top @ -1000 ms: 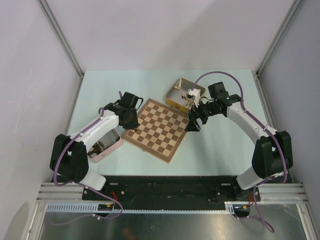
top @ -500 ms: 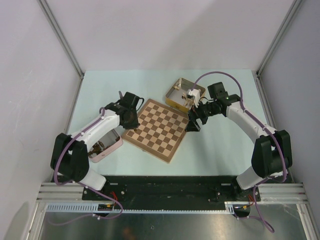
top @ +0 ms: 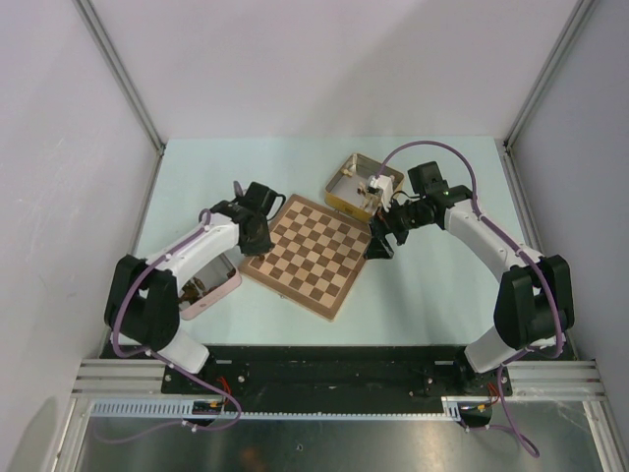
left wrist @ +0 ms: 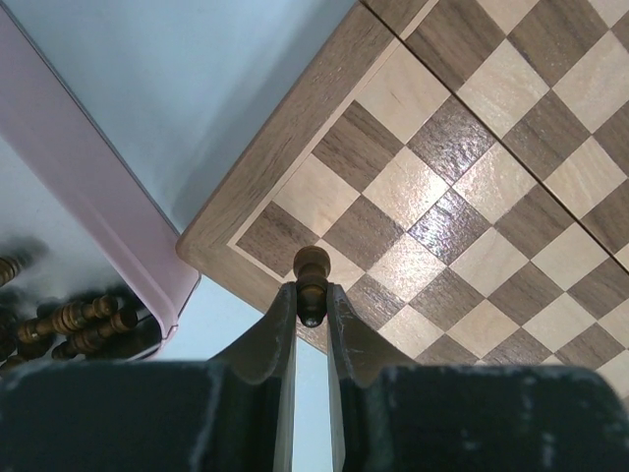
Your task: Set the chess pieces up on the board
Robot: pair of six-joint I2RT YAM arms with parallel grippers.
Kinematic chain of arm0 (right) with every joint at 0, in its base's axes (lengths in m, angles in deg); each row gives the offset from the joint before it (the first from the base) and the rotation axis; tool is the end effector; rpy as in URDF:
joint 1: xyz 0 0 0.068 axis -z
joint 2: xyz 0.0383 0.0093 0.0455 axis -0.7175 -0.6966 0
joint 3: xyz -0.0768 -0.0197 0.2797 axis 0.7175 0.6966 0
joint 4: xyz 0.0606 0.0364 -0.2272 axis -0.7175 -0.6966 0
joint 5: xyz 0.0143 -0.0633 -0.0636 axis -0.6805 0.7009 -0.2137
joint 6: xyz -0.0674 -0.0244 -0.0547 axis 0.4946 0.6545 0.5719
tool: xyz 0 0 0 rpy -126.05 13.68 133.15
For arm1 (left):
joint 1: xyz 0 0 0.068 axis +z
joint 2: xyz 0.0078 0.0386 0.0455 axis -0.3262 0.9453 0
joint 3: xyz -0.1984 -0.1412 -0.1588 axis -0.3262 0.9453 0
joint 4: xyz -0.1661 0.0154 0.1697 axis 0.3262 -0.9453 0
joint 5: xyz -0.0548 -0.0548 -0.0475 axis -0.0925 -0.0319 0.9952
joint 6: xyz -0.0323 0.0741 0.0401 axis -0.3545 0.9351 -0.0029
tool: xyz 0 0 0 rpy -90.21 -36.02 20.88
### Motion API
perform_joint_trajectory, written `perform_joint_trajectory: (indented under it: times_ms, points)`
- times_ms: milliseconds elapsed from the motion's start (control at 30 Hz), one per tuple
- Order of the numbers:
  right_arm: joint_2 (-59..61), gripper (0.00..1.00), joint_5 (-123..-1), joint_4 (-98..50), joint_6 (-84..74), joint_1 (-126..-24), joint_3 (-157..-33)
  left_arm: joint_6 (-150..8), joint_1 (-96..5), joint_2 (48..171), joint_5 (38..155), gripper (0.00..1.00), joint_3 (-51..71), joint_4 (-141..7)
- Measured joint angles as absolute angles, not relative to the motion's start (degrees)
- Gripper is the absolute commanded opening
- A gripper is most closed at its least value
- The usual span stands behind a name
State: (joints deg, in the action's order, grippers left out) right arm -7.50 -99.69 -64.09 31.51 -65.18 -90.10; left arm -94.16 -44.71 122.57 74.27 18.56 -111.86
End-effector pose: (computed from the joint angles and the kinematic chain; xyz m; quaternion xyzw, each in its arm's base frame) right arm 0.2752 0.1576 0.2707 -0.4635 0.7655 0.3488 0.2784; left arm 0.2745 -0.1103 0.2186 -0.0993 0.9685 0.0057 0.2283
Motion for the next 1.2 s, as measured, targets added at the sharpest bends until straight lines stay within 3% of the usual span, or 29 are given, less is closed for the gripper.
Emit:
perform_joint_trajectory:
  times_ms: [1200]
  points:
    - [-7.88,1.00,-99.69,-64.52,31.62,-65.18,-90.12,-96.93,-49.02,122.28,76.44,0.11,18.85,-114.44]
